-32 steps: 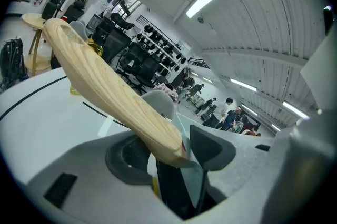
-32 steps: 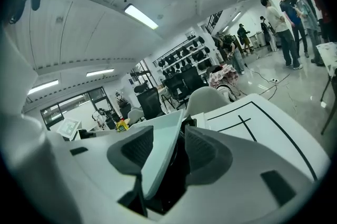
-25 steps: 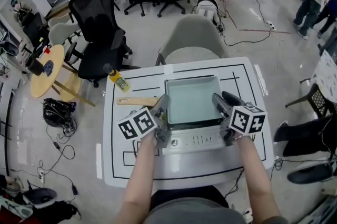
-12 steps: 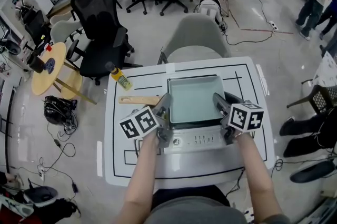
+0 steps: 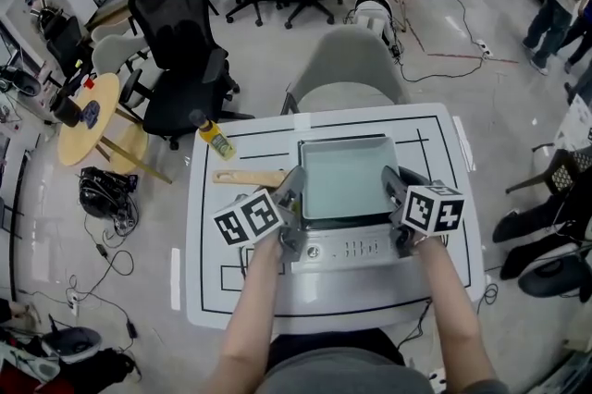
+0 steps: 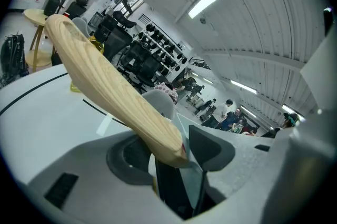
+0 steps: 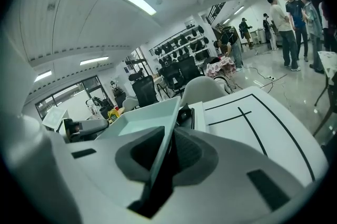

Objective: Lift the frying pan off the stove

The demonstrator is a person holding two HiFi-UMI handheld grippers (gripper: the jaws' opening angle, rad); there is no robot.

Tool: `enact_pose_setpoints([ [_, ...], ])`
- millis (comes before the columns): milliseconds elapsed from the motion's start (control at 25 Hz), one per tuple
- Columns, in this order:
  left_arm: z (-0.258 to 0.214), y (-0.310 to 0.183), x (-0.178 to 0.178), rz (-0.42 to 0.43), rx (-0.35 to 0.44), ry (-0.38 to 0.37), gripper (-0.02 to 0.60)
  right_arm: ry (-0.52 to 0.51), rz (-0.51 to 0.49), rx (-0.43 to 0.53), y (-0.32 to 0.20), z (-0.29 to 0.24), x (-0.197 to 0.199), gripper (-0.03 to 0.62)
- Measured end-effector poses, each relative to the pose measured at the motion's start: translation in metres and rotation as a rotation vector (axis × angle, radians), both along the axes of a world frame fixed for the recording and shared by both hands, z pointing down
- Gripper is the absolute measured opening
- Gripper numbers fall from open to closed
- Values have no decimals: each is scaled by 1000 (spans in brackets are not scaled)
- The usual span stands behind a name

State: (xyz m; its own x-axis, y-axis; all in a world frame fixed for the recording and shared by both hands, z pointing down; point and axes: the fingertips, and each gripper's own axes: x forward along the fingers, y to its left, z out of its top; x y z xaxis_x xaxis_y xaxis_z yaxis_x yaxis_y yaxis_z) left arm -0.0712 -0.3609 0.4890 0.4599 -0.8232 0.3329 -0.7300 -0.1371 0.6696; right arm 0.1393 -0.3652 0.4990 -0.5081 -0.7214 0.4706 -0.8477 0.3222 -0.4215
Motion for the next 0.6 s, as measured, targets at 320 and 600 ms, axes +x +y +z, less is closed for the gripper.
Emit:
enact_pose_setpoints([
  [320, 3, 1, -1, 5, -6, 7, 212, 2, 14, -6, 2, 4, 0, 41],
  [600, 2, 5, -1, 16, -13, 20, 207, 0, 24, -7, 4, 2, 1, 38],
])
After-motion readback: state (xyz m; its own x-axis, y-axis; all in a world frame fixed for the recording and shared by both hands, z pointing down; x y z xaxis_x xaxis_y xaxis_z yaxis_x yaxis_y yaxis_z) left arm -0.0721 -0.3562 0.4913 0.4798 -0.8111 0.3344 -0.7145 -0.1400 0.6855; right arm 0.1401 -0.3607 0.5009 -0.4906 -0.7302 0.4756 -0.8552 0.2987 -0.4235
